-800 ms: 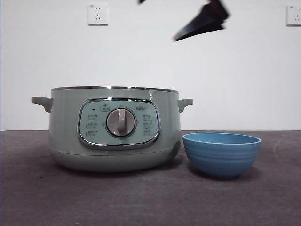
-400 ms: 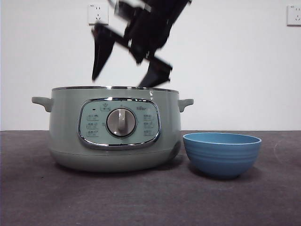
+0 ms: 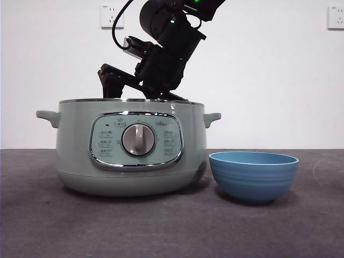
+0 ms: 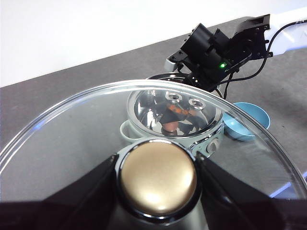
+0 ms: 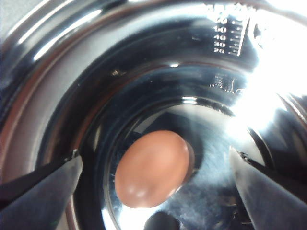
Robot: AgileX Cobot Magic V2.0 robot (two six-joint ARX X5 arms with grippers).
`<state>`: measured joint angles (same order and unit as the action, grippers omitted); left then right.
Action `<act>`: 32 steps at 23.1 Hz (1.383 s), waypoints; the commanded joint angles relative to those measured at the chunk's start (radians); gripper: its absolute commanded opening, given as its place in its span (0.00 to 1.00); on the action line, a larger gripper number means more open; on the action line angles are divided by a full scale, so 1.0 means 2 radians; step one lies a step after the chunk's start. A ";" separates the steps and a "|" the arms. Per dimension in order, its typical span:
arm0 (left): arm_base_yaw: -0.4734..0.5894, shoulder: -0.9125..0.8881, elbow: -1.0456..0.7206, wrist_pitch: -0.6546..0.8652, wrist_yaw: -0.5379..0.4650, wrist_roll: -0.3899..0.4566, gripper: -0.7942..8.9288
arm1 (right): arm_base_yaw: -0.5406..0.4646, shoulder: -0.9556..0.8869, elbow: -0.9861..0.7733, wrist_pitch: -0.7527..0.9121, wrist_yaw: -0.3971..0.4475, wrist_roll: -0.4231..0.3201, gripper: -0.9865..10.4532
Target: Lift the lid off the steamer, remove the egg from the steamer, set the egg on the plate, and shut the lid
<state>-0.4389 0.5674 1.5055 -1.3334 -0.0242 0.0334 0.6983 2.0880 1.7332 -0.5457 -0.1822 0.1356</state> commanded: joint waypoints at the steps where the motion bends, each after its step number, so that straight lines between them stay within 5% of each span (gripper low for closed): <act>1: 0.001 -0.004 0.002 -0.005 0.000 0.002 0.07 | 0.005 0.016 0.000 0.003 0.003 0.003 0.57; 8: 0.001 -0.005 0.002 -0.016 0.000 0.002 0.07 | 0.009 0.035 0.000 0.004 0.005 0.007 0.53; 17: 0.001 -0.005 0.002 -0.016 0.000 0.002 0.07 | 0.009 0.036 0.000 -0.006 0.012 0.010 0.08; 21: 0.001 -0.005 0.002 -0.009 0.000 0.002 0.07 | 0.009 0.031 0.003 -0.004 0.012 0.002 0.08; 26: 0.001 -0.005 0.002 0.026 0.002 0.002 0.07 | 0.009 -0.089 0.003 -0.023 0.018 -0.014 0.08; 32: 0.001 -0.003 0.002 0.053 0.004 0.003 0.07 | -0.002 -0.278 0.002 -0.208 0.122 -0.065 0.08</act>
<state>-0.4389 0.5674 1.5051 -1.2747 -0.0158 0.0334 0.6918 1.5188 1.7405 -0.9752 0.0555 0.0181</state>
